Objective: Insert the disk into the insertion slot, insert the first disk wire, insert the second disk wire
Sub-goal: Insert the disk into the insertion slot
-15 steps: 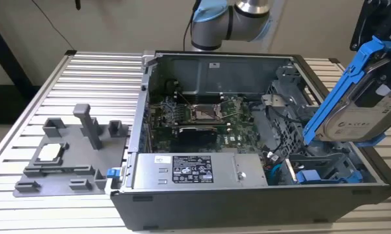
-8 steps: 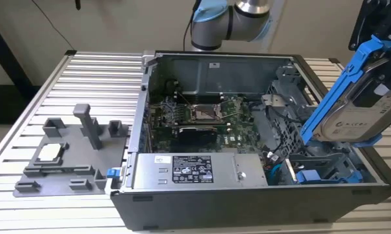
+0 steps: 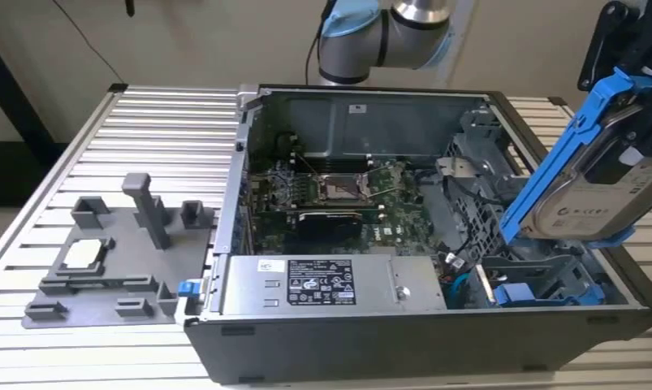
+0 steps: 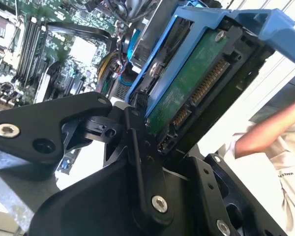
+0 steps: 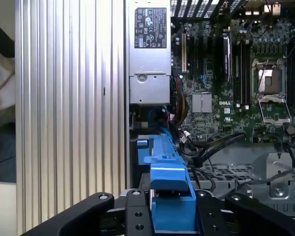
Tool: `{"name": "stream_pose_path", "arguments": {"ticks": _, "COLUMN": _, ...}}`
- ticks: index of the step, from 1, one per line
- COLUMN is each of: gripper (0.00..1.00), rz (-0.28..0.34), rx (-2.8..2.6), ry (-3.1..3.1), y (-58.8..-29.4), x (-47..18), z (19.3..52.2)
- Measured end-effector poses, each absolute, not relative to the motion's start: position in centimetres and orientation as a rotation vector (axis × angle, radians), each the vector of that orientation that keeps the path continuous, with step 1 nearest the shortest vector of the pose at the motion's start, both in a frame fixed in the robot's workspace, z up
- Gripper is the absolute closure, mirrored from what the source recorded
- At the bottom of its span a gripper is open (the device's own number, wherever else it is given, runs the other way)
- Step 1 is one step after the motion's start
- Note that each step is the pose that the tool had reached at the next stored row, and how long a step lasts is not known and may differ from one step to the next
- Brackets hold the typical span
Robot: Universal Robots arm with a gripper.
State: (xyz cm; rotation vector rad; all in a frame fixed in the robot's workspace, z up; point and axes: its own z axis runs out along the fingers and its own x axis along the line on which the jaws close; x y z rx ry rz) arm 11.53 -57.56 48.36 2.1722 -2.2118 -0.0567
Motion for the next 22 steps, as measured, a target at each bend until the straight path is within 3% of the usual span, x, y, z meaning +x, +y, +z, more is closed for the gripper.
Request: {"name": "stream_pose_path", "arguments": {"ticks": 22, "gripper": 0.67, "rz": -0.044, "rx": 2.181, "ry": -2.215, "y": -57.8, "x": 12.4, "z": 45.9}}
